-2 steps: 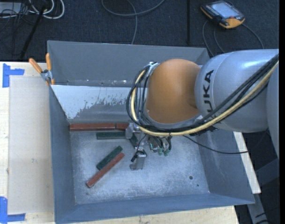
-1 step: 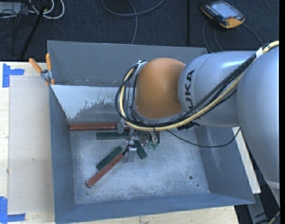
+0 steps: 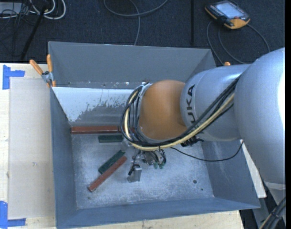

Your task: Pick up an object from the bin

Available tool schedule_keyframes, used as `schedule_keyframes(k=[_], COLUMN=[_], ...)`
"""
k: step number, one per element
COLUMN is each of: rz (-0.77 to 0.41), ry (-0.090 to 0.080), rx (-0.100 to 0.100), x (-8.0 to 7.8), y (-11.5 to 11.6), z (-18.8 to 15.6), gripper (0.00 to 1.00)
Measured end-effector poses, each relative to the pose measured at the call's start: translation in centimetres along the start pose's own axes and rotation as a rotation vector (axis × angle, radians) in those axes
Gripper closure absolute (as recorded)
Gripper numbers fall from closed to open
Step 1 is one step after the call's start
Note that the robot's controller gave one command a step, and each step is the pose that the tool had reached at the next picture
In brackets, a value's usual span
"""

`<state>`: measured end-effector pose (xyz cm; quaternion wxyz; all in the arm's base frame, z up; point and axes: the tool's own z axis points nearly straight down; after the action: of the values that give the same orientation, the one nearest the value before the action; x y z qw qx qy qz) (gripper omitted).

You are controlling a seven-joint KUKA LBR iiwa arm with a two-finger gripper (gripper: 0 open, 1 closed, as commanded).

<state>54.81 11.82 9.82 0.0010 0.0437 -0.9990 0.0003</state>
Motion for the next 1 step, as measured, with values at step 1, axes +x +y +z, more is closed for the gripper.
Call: schedule_keyframes(k=[1], rz=[-0.098], ry=[0.002], rx=[0.0], x=[-0.55], y=[2.18], z=[1.21], gripper=[0.0])
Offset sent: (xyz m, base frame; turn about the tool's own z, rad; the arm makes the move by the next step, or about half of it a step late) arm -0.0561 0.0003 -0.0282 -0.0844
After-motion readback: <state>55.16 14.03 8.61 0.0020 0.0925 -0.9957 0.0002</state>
